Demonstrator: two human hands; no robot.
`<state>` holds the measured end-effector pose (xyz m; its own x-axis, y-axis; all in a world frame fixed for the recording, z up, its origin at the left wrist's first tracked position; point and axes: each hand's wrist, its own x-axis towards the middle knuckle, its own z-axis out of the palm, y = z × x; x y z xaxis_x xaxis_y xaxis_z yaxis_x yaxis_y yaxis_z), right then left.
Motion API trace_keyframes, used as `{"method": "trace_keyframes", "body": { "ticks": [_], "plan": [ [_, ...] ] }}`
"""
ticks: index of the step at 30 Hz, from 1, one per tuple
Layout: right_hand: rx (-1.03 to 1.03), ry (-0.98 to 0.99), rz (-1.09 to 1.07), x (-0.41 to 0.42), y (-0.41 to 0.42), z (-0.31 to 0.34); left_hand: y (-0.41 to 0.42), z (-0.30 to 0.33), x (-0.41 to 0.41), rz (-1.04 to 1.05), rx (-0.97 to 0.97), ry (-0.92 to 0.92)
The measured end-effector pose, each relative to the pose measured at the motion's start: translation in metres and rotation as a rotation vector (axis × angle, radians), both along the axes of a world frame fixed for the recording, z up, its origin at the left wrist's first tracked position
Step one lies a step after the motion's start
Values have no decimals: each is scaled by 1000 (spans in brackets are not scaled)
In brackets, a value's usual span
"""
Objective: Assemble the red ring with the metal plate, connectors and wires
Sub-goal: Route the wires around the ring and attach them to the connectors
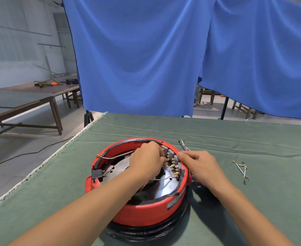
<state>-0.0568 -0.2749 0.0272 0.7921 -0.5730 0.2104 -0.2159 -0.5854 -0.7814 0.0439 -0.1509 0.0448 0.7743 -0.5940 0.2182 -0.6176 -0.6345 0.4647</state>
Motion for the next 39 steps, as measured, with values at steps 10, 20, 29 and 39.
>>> {"method": "trace_keyframes", "body": {
  "ticks": [10, 20, 29, 39],
  "plan": [
    [-162, 67, 2, 1, -1, 1, -9, -4, 12, -53, -139, 197],
    [-165, 9, -31, -2, 2, -2, -4, 2, -6, 17, -60, 26],
    [-78, -105, -205, -10, -18, 3, -10, 8, -21, -129, -33, -227],
    [-340, 334, -667, -50, -72, -31, -33, 7, -24, -173, -113, -204]
  ]
}}
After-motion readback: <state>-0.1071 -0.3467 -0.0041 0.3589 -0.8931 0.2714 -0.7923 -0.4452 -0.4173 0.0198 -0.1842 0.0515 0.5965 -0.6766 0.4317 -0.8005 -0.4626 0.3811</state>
